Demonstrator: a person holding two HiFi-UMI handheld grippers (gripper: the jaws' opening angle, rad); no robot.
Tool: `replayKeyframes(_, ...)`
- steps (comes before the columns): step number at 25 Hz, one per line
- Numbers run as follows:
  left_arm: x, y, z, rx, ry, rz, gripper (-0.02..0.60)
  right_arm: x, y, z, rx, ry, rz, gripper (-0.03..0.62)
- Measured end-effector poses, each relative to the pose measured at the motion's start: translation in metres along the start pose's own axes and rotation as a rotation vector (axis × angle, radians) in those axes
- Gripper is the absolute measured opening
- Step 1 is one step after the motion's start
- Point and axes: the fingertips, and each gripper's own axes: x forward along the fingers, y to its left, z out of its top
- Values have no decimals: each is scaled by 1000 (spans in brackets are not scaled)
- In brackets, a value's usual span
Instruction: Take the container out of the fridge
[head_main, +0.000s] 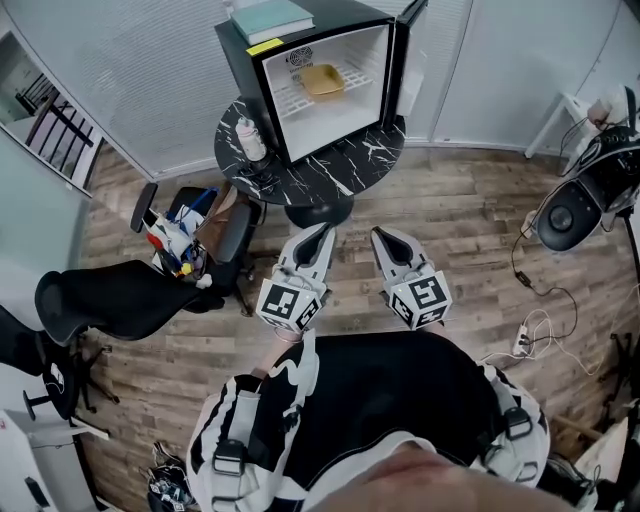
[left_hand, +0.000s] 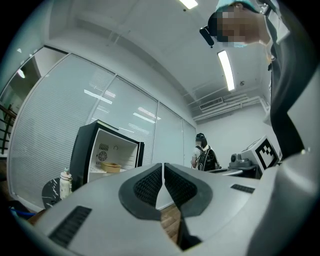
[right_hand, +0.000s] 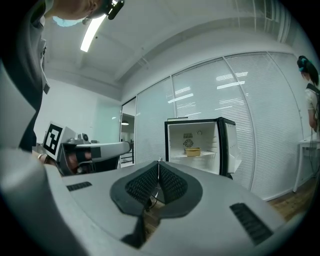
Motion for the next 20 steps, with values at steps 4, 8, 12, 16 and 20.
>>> replayKeyframes(4,-5,4,1,6,6,-3,21,-1,2,1,7,-15,-23,12)
replayKeyframes(8,-11,4,-4,-12,-1,-13,21,-5,3,-8,32,-27,-60,11)
replayKeyframes(12,-9,2,-11,-37,9,-30,21,-6,1,-13,25,-20,-71,12)
replayKeyframes(16,-3,5,-15,-39,22,-33,21,-3,-6,-9,34,-19,-85,11)
replayKeyframes(20,5,9,-16,-33,32,-30,21,2,-20,-11,39,-38,-99,11)
